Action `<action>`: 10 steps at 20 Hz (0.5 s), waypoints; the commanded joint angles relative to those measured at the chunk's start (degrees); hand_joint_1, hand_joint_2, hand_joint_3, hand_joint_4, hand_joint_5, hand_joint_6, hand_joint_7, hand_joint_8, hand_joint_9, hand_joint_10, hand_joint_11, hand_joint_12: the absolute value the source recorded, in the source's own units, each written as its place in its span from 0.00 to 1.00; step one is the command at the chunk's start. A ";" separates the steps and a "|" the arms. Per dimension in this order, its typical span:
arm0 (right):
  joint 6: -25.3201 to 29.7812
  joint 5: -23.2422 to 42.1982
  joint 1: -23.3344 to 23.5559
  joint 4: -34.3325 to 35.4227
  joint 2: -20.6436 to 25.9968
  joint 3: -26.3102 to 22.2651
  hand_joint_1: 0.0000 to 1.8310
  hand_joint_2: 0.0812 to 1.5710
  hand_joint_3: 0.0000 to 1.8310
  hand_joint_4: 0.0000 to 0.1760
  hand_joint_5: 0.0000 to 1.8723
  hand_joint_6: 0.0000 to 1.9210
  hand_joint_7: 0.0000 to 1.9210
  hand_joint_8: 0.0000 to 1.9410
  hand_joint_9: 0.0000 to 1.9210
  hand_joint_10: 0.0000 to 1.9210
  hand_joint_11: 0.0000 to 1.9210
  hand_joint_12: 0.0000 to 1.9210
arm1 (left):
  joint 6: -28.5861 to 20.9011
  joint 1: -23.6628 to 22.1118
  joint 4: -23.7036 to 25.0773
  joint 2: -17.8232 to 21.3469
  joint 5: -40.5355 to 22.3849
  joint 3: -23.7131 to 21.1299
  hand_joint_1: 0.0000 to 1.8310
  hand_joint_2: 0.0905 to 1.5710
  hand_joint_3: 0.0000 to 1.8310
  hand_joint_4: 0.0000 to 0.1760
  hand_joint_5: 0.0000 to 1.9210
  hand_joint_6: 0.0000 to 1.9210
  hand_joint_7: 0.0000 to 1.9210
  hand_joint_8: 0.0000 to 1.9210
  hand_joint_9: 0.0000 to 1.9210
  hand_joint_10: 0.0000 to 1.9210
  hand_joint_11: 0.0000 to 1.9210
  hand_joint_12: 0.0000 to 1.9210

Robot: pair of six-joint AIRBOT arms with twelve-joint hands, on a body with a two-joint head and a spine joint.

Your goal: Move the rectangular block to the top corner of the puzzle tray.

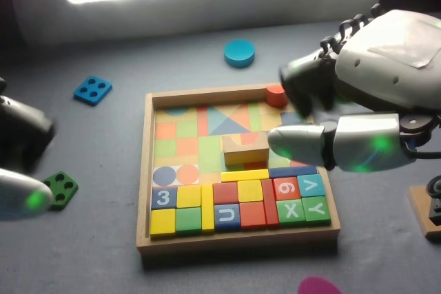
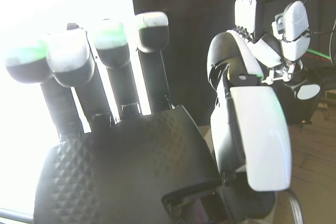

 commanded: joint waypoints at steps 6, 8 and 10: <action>-0.12 6.34 0.34 -0.40 0.31 -0.22 0.00 0.72 0.02 0.00 0.01 0.00 0.00 0.00 0.00 0.00 0.00 0.00 | -0.23 -0.73 0.55 -0.08 4.91 0.05 0.00 0.73 0.01 0.19 0.00 0.00 0.00 0.00 0.00 0.00 0.00 0.00; -6.16 4.92 0.38 5.15 -0.48 -0.13 0.00 0.71 0.02 0.02 0.00 0.00 0.00 0.00 0.00 0.00 0.00 0.00 | -0.23 -0.74 0.55 -0.10 4.91 0.02 0.00 0.71 0.01 0.23 0.00 0.00 0.00 0.00 0.00 0.00 0.02 0.01; -16.03 3.93 0.00 11.93 -2.94 1.14 0.00 0.71 0.02 0.05 0.00 0.00 0.00 0.00 0.00 0.00 0.00 0.00 | -0.23 -0.77 0.55 -0.23 4.91 0.04 0.00 0.72 0.01 0.22 0.00 0.00 0.00 0.00 0.00 0.00 0.03 0.01</action>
